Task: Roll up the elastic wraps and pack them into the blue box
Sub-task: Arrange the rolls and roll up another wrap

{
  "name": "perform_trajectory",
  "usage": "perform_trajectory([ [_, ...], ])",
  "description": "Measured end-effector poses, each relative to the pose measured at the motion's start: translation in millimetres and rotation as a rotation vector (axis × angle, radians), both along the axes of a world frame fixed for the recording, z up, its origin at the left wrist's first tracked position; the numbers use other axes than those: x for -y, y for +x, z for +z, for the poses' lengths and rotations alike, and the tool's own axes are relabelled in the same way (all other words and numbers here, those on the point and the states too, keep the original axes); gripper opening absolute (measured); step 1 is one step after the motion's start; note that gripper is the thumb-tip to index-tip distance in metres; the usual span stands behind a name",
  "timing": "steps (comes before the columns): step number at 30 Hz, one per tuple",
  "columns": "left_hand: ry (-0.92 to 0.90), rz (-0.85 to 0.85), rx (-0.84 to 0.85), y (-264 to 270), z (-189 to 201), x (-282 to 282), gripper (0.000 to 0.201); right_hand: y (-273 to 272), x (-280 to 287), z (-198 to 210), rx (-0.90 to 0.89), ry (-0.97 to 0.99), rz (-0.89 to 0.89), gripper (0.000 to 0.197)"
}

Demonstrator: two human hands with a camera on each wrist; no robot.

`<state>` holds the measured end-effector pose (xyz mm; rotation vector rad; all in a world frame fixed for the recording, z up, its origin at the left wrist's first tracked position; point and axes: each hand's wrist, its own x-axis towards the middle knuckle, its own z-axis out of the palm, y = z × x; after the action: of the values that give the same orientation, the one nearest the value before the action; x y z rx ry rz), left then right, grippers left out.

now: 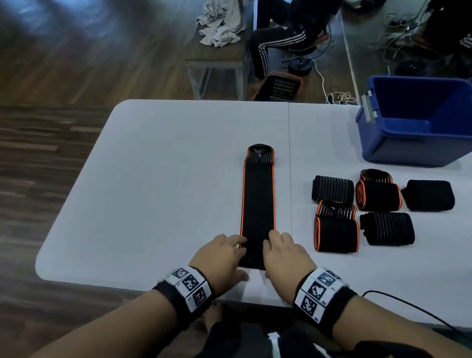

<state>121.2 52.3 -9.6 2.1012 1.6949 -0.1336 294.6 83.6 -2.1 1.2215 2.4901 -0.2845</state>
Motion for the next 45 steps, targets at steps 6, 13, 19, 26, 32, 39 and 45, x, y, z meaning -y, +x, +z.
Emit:
perform_trajectory([
  [6, 0.028, 0.209, 0.199, -3, 2, -4, 0.036, 3, -21, 5, -0.241, -0.267, -0.283, 0.011],
  [13, 0.005, 0.553, 0.447, -5, 1, -16, 0.023, 10, -32, 0, -0.530, -0.340, -0.707, 0.021],
  [19, 0.014, 0.571, 0.522, -6, 1, -16, 0.015, 7, -34, -6, -0.599, -0.348, -0.866, 0.024],
  [26, 0.005, 0.483, 0.490, -8, -4, -14, 0.023, 3, -39, 1, -0.552, -0.310, -0.739, 0.025],
  [32, 0.036, 0.232, 0.263, -14, -14, -7, 0.041, 1, -25, 4, -0.393, -0.267, -0.441, 0.033],
  [39, 0.000, 0.225, 0.288, -22, -21, -4, 0.055, 5, -25, -9, -0.267, -0.171, -0.311, 0.038],
  [45, -0.032, 0.291, 0.367, -24, -22, -15, 0.038, 6, -36, -1, -0.446, -0.307, -0.538, 0.019],
])
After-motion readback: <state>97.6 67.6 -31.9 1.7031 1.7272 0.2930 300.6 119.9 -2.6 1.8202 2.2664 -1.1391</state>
